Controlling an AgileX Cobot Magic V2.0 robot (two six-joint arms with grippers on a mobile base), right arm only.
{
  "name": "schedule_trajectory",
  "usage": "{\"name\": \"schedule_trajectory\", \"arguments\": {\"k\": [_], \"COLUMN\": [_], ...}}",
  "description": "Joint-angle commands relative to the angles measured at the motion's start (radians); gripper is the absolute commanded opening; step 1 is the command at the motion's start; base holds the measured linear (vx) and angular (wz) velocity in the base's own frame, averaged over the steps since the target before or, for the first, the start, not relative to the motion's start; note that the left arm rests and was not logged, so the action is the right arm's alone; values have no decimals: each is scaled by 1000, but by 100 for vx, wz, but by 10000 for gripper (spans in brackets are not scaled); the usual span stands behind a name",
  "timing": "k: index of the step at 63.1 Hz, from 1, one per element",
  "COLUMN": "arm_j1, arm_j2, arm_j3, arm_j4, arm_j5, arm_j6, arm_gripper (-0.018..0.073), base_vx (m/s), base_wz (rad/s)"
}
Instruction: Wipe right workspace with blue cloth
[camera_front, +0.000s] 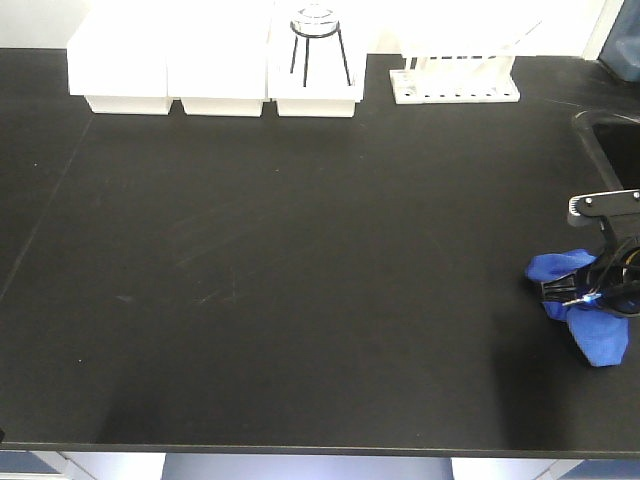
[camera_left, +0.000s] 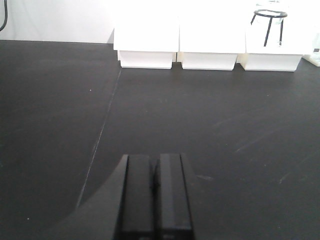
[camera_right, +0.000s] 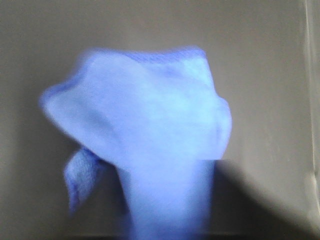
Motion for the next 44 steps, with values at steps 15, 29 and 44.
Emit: {"name": "schedule_trajectory", "arguments": {"k": [15,29,44], "arm_j1": [-3,67,236], "arm_j2": [-253,-584,-915], "arm_j3": [-27,-24,-20], "arm_j4": [142,290,435], "arm_j5": [30,89,167], "arm_j6": [-25,-211,-315], "arm_gripper": [-9,-8,-4], "base_vx": [0,0,0], "base_wz": [0,0,0]}}
